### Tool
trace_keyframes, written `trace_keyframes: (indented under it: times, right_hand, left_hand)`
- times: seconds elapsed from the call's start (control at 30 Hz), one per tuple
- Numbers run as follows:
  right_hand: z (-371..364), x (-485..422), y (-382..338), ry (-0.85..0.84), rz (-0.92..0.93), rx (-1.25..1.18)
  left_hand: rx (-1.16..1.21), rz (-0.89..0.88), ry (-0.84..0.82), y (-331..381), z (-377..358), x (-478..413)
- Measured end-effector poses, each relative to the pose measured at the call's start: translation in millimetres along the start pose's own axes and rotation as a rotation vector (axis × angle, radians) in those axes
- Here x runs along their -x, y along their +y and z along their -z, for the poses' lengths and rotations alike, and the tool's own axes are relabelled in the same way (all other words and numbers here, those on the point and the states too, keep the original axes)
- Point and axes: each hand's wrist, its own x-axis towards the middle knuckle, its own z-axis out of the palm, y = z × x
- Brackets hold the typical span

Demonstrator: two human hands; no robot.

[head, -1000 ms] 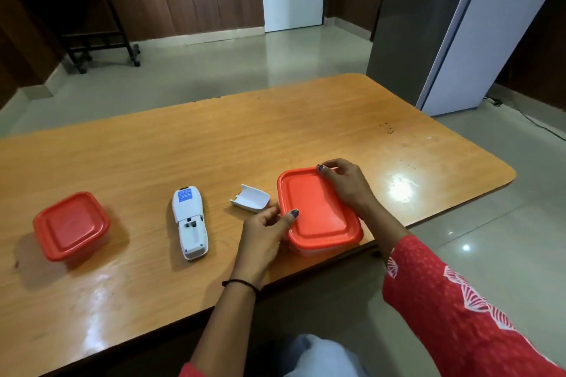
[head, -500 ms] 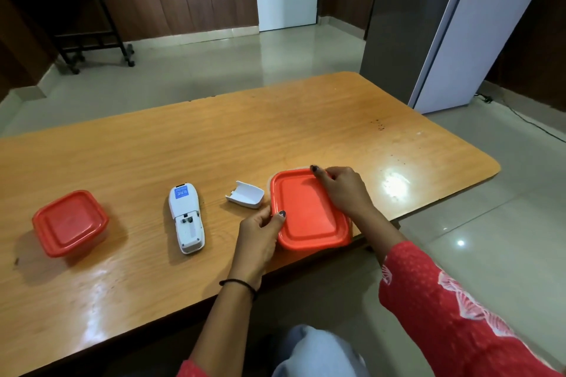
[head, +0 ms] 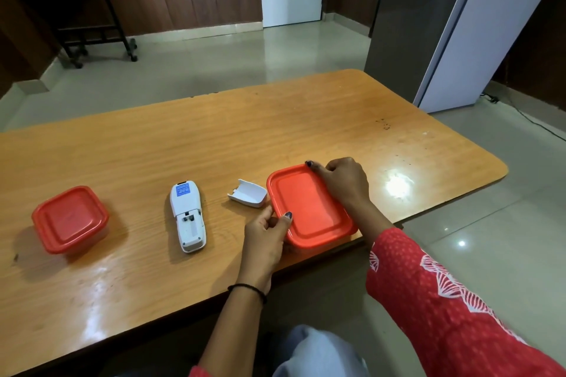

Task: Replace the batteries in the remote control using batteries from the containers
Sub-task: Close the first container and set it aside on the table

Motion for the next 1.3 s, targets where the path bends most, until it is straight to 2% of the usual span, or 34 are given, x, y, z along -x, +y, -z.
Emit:
trace_keyframes:
  times: [0.1, 0.27, 0.4, 0.47, 0.57, 0.63, 0.83, 0.97, 1.07, 1.13, 1.2, 1.3]
  right_hand:
    - [4.7, 5.5, -2.7, 0.034, 0.018, 0.021]
    - [21.9, 34.8, -10.3, 0.158, 0.085, -0.091]
    - [33.2, 77.5, -25.0, 0.202, 0.128, -0.361]
    - [40.6, 88.6, -32.6, 0.11, 0.06, -0.464]
    - [52.0, 98.3, -46.1, -0.179, -0.059, -0.557]
    - [57.1, 102.2, -53.7, -0.251, -0.078, -0.611]
    - [66.2, 120.3, -60.3, -0.196, 0.024, -0.565]
    - [80.7, 131.6, -71.8, -0.25, 0.001, -0.646]
    - [94.7, 151.9, -75.6, -0.382, -0.018, -0.69]
    - [93.3, 172.4, -70.5, -0.412, -0.032, -0.748]
    - [91.3, 184.5, -67.6, -0.343, -0.045, -0.825]
    - [94.0, 174.0, -72.0, -0.252, -0.163, -0.863]
  left_hand:
    - [-0.062, -0.017, 0.033, 0.5, -4.6, 3.3]
    - [-0.113, -0.059, 0.072, 17.9, -7.1, 8.2]
    - [0.191, 0.043, -0.026, 49.6, 0.2, 12.0]
    - [0.174, 0.019, -0.024, 57.3, 6.7, 15.2]
    - [0.096, -0.047, 0.009, 59.3, 12.8, 25.2]
    - [0.086, -0.071, 0.019, 62.1, 11.4, 36.5]
    - [0.1, -0.142, 0.08, 72.3, 13.4, 58.0]
    - [0.122, -0.205, 0.112, 75.8, 13.5, 70.1]
    - [0.219, -0.168, 0.346, 84.8, 17.6, 67.5]
    - [0.31, -0.137, 0.425, 93.7, 21.0, 65.6]
    - [0.334, -0.158, 0.426, 97.4, 17.5, 69.0]
    - [0.377, -0.172, 0.399, 87.4, 2.9, 87.1]
